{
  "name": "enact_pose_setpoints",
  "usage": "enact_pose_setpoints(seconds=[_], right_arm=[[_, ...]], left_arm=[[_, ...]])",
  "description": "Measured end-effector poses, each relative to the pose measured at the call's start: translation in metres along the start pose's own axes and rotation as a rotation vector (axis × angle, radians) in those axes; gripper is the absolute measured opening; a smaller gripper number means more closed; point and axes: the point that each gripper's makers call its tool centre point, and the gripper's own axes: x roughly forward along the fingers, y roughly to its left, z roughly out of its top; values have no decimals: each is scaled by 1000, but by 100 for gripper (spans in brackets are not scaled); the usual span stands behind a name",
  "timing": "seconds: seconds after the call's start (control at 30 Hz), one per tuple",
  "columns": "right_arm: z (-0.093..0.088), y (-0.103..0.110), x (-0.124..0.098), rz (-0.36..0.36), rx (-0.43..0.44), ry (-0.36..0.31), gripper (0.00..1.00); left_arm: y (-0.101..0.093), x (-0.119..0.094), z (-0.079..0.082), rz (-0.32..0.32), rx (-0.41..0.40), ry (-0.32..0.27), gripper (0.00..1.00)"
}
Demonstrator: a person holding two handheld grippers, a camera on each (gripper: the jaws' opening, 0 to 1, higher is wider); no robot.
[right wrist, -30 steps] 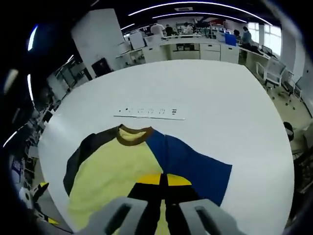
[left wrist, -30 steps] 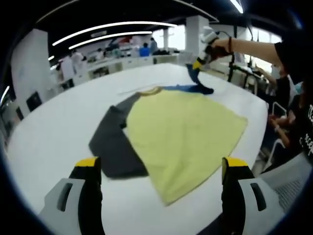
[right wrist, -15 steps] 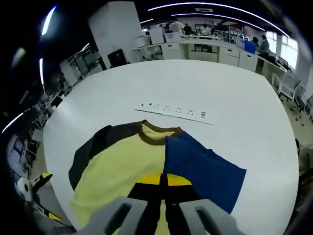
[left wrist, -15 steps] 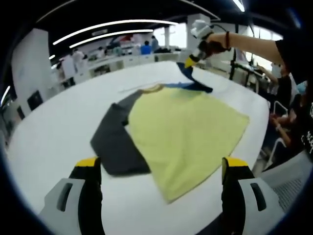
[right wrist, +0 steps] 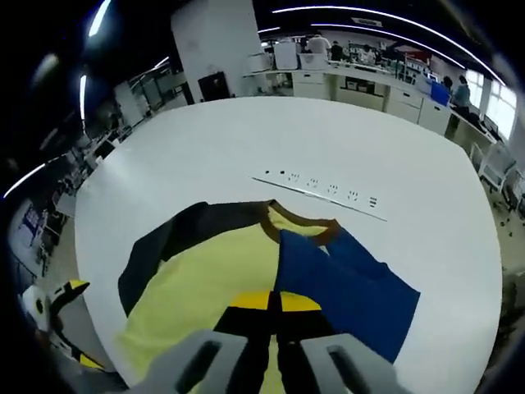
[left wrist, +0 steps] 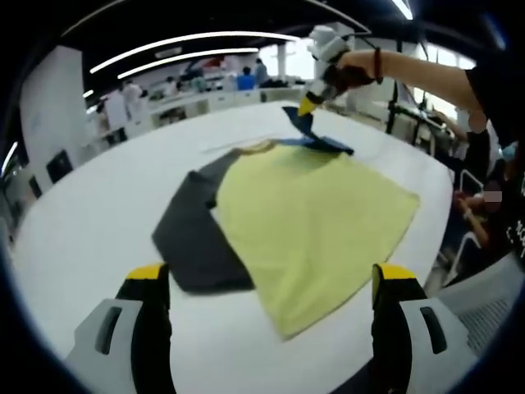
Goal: Fold the garment on the visible template until the final outline fits inside the template.
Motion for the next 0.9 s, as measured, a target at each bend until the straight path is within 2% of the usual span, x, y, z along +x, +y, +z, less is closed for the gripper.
enact_pose_setpoints(seconds=[0.27,0.53,0.9], right_arm=[[10,28,9,51,-23,-1,0],[19,44,14,76,-42,-13,0],[30,79,19,127,-70,-33,0]], left_arm=[[0,1,-4,0,-9,8,99],[1,1,-6,5,-13,12,99],[2,0,-6,9,-15,14,99]])
